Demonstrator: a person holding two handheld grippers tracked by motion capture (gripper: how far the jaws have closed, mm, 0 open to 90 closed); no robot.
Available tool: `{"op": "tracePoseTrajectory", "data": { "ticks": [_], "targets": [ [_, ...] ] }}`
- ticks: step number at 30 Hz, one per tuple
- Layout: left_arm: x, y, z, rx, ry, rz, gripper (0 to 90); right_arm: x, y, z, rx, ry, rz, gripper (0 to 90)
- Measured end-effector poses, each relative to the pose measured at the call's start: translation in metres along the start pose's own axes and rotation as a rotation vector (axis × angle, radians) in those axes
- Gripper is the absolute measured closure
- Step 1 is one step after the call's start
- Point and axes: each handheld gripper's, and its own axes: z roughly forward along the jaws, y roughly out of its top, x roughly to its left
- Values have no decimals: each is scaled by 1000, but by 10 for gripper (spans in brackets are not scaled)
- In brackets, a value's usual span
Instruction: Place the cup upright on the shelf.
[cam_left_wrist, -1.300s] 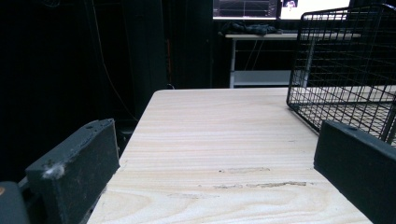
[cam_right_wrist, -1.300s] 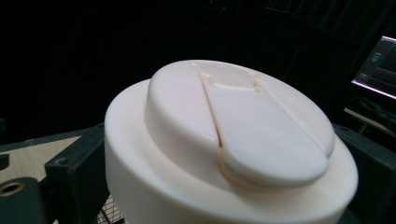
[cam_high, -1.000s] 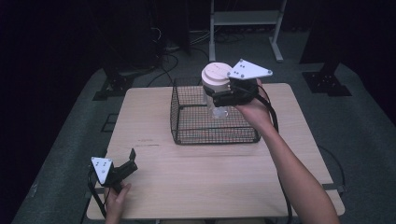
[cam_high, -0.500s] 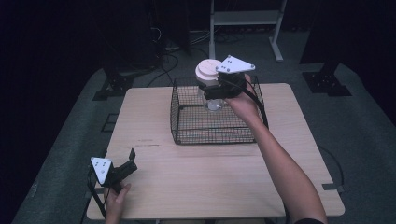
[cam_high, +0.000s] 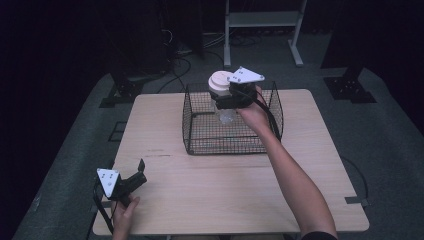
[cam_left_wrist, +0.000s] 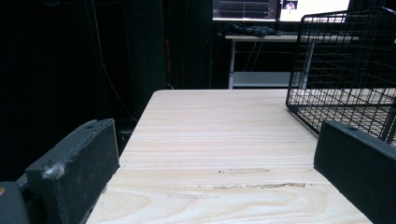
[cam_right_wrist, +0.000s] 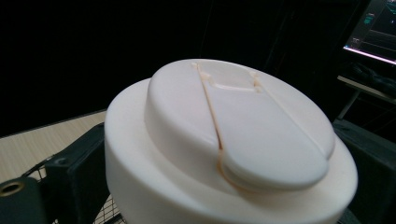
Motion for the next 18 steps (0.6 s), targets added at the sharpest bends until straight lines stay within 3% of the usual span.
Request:
{"op": "tracePoseTrajectory", "data": {
  "ticks": [18],
  "targets": [
    [0,0,0,-1,-1,1,0,-8,-42,21,51,-18,47,41]
  ]
}}
